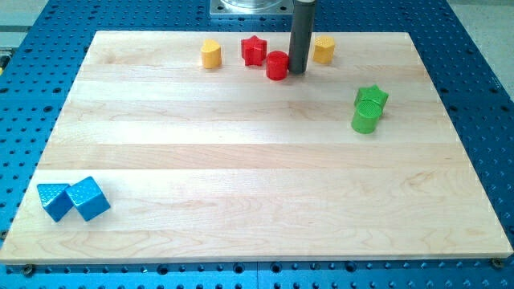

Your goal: Drag the red circle below the red star

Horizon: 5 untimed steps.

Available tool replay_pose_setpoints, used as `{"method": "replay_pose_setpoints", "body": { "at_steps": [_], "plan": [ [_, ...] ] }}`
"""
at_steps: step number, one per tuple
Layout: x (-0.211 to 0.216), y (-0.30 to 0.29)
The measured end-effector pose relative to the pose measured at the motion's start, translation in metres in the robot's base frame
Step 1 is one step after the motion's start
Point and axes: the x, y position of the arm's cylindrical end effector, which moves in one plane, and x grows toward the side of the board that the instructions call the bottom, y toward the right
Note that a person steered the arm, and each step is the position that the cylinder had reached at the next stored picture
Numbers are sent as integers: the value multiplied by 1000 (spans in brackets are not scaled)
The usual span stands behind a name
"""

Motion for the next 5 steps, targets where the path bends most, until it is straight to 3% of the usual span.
{"method": "replay_pose_setpoints", "body": {
  "at_steps": [2,3,5],
  "plan": [
    [-39,1],
    [-16,-40],
    [57,-62]
  ]
}}
